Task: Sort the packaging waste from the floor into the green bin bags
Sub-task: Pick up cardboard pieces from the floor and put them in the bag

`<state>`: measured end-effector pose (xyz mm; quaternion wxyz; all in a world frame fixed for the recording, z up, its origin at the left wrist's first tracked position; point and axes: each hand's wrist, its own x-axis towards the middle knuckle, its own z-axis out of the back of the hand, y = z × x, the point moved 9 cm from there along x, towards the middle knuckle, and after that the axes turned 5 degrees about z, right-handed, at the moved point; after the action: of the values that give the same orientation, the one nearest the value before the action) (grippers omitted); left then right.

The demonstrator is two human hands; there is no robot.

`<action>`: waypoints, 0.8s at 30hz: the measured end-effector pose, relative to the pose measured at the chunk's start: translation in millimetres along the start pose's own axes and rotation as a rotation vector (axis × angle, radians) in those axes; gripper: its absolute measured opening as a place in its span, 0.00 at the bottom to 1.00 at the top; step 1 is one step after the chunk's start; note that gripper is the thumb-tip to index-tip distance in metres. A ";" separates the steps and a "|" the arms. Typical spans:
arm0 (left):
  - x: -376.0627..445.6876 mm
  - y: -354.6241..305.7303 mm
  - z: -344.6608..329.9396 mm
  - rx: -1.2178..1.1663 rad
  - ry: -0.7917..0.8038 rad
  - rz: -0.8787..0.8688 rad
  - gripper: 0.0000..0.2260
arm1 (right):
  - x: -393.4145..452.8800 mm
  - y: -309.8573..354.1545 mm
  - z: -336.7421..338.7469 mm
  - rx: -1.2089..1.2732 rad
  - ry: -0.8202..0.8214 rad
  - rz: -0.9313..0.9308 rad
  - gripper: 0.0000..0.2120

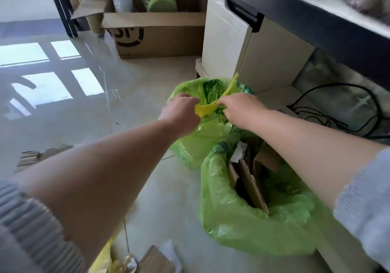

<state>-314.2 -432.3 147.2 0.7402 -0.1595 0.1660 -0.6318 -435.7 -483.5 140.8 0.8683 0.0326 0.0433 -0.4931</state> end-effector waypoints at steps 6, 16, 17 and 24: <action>-102.3 12.1 61.6 -0.148 -0.092 0.004 0.21 | -80.6 58.8 47.0 0.140 -0.067 0.079 0.17; -278.0 142.8 27.2 -0.068 0.094 0.254 0.18 | -196.5 185.7 -60.4 0.452 0.137 0.117 0.16; -288.7 153.9 16.2 -0.059 0.119 0.287 0.18 | -202.4 190.9 -84.5 0.461 0.193 0.103 0.16; -322.6 220.3 -66.8 0.056 0.317 0.327 0.21 | -213.5 223.9 -210.2 0.412 0.452 0.037 0.21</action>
<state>-197.0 -82.1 3.4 0.8015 -0.0084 0.2864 -0.5248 -361.3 -165.8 -42.1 0.8207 0.3175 0.1340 -0.4556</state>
